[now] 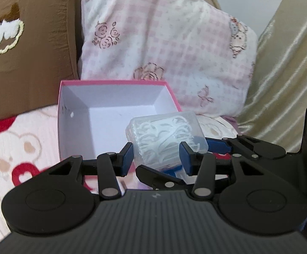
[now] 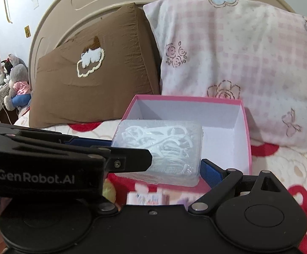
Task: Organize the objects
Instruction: 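Lift the floss-pick box with the left tool and carry it over the pink box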
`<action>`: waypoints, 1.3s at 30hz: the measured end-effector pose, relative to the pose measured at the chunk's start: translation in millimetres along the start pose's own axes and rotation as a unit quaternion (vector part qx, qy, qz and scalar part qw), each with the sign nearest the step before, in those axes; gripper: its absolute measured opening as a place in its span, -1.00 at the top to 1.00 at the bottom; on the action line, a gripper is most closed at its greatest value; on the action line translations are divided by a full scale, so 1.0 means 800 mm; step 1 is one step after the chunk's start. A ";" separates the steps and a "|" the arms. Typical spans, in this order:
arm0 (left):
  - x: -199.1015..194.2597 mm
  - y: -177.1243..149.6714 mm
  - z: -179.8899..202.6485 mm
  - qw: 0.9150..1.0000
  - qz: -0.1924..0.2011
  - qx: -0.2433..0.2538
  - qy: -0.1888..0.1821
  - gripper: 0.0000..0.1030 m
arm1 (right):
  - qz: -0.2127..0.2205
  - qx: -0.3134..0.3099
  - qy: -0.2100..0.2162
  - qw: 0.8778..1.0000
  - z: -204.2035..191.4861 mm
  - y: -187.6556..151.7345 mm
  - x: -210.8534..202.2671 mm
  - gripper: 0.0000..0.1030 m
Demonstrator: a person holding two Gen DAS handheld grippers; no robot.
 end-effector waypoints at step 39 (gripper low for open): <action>0.278 0.050 -0.104 0.989 -0.094 -0.115 0.020 0.11 | -0.101 0.016 0.005 0.995 0.147 0.034 0.254 -0.59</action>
Point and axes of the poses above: each gripper's, at about its wrist camera, not at the fingertips, and x roughly the way its jaws point, z to its right, y to its top, the point moved 7 cm from there along x, roughly the way its jaws point, and after that the axes turned 1 degree about y, right-handed, at the moved point
